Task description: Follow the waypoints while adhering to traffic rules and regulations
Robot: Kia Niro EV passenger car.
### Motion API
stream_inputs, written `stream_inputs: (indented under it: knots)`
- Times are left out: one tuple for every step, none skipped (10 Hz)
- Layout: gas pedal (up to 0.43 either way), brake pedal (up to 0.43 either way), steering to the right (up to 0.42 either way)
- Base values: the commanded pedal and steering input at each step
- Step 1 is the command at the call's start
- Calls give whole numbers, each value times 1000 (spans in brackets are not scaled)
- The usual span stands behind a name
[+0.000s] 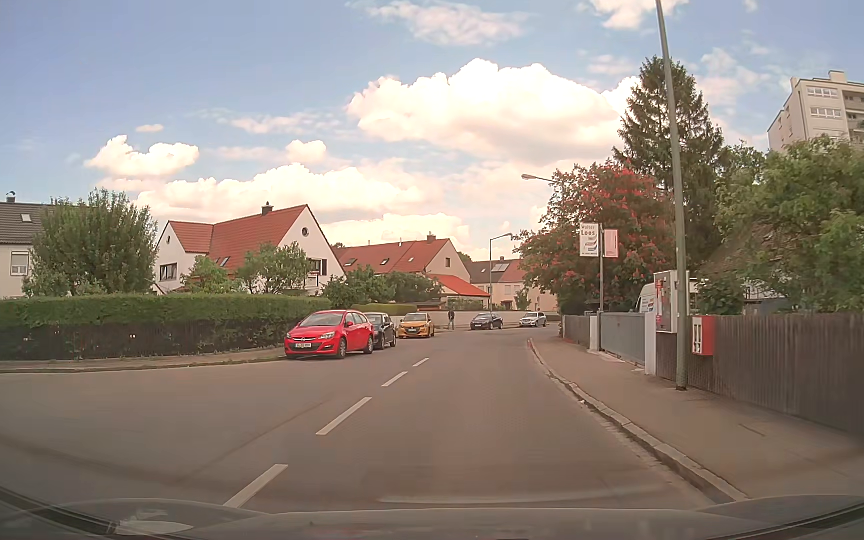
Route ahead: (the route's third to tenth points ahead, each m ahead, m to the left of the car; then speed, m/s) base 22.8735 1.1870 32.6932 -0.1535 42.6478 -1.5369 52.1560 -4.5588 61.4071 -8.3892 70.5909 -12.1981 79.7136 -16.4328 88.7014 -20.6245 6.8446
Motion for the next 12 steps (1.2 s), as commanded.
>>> stream_inputs:
  knots:
    - [67,18,0]
    - [67,18,-1]
    - [67,18,1]
    - [59,18,2]
    - [59,18,5]
    - [47,18,5]
    - [28,18,5]
    - [28,18,5]
    - [28,18,5]
    - [28,18,5]
    - [28,18,6]
    - [28,18,6]
